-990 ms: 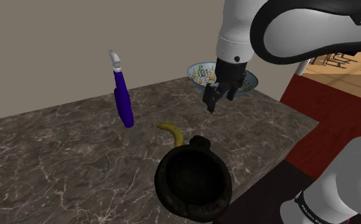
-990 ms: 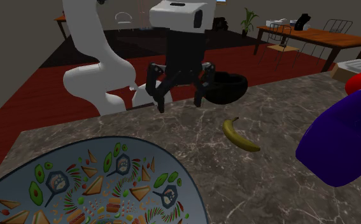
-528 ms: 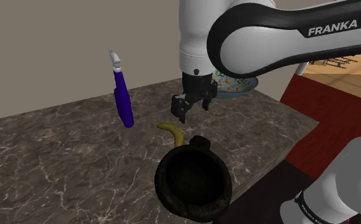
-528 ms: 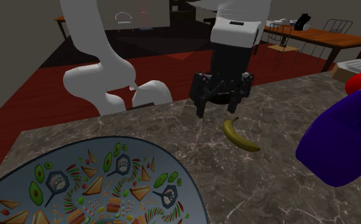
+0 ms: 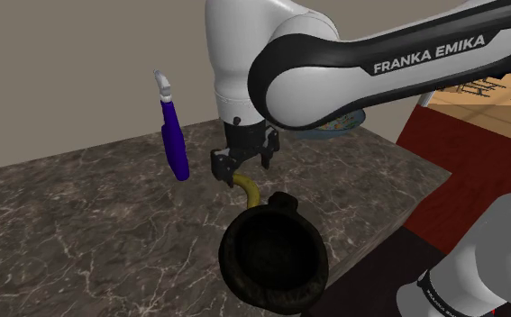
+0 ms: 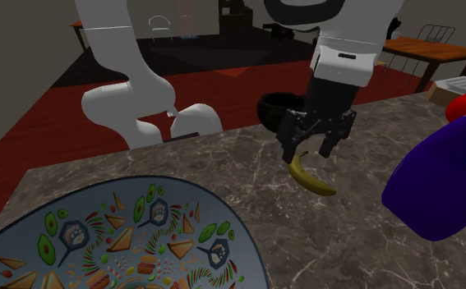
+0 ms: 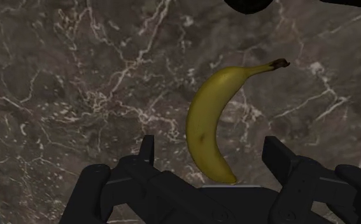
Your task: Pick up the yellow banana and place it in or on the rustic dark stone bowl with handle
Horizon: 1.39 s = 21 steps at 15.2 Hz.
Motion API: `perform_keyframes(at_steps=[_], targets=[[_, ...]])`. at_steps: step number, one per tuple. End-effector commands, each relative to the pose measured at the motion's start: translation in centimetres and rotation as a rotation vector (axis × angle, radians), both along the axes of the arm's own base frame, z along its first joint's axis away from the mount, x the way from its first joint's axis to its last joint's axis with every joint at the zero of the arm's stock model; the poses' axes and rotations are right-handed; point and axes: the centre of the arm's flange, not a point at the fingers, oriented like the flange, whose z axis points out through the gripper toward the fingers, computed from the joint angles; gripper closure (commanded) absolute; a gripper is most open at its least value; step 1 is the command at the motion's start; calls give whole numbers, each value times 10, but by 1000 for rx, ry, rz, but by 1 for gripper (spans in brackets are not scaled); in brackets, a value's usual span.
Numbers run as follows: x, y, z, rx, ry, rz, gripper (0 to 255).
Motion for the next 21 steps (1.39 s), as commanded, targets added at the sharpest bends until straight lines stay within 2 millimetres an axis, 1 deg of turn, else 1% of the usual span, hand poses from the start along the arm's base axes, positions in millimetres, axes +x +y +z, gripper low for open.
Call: perform_keyframes(at_steps=[1,4,11,12,21], targets=[[1,-1,-10,0,0,0,0],[1,-3,-24,0,0,0,0],[1,-3,-24,0,0,0,0],[1,-3,-24,0,0,0,255],[1,-3,-24,0,0,0,255]])
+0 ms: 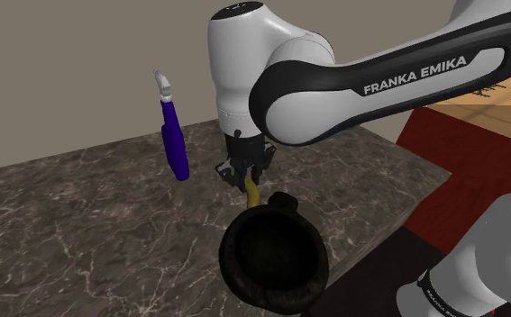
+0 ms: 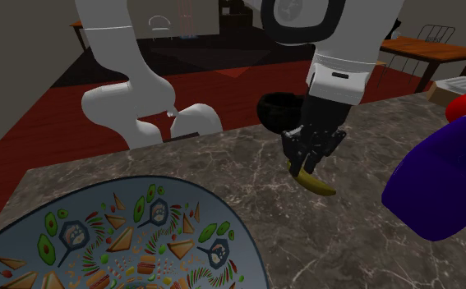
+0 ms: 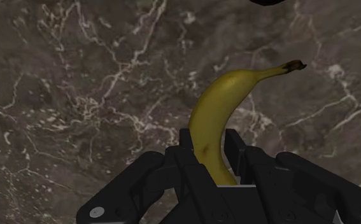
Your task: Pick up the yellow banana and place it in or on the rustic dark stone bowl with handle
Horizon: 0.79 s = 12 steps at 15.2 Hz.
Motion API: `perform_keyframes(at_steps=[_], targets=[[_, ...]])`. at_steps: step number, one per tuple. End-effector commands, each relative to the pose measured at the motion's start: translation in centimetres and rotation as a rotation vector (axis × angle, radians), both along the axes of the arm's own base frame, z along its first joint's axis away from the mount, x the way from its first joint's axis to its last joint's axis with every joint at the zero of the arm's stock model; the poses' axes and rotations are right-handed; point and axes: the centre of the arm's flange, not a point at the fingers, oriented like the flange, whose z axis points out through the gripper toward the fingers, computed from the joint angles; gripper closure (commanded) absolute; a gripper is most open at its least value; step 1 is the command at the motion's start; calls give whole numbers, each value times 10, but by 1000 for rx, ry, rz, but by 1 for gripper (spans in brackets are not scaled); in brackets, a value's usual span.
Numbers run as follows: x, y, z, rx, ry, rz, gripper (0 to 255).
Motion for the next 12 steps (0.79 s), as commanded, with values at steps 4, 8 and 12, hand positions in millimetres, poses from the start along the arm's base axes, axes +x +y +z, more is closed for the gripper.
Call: perform_keyframes(at_steps=[4,8,12], targets=[[0,0,21,0,0,0,255],[0,0,42,0,0,0,255],[0,0,63,0,0,0,255]])
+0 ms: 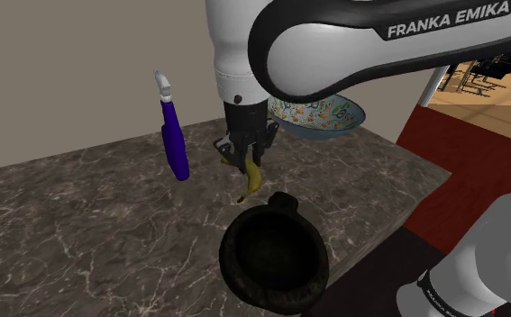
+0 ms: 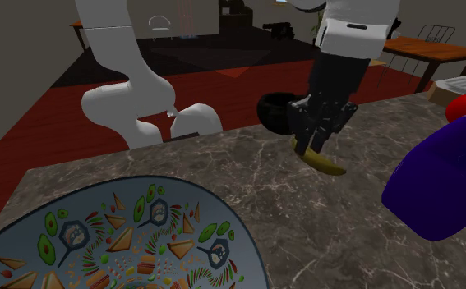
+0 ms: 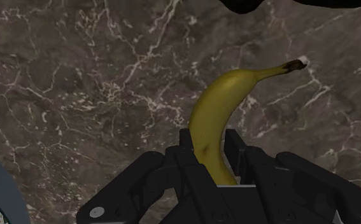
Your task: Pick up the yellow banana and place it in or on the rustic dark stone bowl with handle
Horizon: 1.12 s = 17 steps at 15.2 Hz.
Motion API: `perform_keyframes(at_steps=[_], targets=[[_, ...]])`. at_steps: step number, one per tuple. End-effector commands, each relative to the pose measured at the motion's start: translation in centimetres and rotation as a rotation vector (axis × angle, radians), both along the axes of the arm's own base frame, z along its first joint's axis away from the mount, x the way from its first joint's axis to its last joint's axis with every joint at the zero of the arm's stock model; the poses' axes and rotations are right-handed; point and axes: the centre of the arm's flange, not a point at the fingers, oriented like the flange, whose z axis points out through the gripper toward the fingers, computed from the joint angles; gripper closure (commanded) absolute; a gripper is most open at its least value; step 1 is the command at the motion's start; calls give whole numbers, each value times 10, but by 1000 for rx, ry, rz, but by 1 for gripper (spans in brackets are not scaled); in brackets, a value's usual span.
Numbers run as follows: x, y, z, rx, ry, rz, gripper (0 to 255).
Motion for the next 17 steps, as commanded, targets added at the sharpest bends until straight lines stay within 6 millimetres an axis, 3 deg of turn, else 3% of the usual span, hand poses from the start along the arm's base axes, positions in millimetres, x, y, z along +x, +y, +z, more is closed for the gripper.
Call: perform_keyframes(at_steps=[1,17], targets=[[-1,0,11,0,0,0,255],[-1,0,96,0,0,0,255]])
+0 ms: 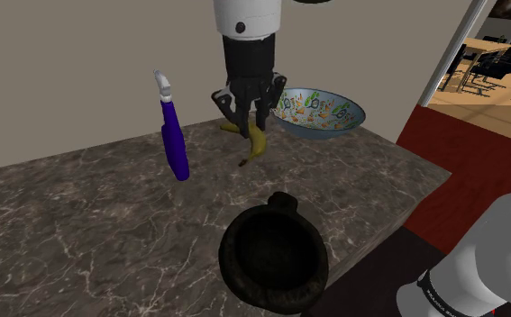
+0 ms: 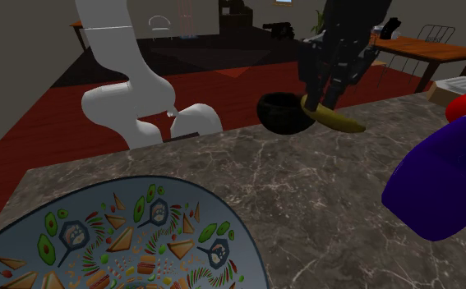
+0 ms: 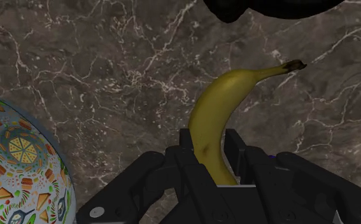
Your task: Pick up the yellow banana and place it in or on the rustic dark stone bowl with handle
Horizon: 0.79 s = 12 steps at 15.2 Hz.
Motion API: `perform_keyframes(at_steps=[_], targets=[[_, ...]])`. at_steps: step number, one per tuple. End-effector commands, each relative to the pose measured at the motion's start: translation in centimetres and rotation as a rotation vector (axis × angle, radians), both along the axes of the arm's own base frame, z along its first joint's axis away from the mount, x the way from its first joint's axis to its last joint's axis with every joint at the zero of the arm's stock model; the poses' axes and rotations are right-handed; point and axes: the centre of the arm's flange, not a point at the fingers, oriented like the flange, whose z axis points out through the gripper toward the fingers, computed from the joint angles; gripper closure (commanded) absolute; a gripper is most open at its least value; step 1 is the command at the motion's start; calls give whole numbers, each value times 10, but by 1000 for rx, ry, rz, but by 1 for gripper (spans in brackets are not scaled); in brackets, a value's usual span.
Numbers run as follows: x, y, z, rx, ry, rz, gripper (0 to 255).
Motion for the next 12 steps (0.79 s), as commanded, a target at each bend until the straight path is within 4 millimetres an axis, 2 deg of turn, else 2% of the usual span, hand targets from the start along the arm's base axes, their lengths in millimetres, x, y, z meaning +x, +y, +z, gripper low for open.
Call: perform_keyframes(at_steps=[1,4,12], targets=[[0,0,10,0,0,0,255],[0,0,21,0,0,0,255],[-99,33,31,0,0,0,255]])
